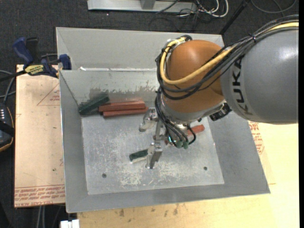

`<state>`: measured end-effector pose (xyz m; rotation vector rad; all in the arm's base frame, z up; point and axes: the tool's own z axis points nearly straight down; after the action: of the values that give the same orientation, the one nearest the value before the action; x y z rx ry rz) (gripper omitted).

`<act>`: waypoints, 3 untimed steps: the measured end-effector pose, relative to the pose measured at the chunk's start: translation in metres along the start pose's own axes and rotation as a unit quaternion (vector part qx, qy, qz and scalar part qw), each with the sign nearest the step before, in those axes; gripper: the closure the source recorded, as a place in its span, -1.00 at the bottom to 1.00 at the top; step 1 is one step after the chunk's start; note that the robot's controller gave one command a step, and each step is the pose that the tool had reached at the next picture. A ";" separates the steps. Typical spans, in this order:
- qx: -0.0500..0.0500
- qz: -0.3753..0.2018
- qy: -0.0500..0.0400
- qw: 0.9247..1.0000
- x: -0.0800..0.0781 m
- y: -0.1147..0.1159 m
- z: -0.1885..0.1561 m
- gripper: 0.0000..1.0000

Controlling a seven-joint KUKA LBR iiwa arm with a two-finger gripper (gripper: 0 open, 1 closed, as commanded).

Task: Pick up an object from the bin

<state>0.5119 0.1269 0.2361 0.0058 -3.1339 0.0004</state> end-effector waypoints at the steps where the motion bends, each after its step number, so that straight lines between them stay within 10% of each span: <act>1: -0.001 0.002 -0.004 1.000 -0.002 -0.001 -0.004 -1.00; 3: -0.001 -0.005 -0.006 1.000 -0.023 -0.037 0.087 -1.00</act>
Offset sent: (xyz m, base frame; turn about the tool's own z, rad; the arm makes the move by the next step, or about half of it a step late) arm 0.0440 -0.0491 -0.0915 -0.2500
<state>0.5344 0.0900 0.1490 0.0211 -3.1467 -0.0026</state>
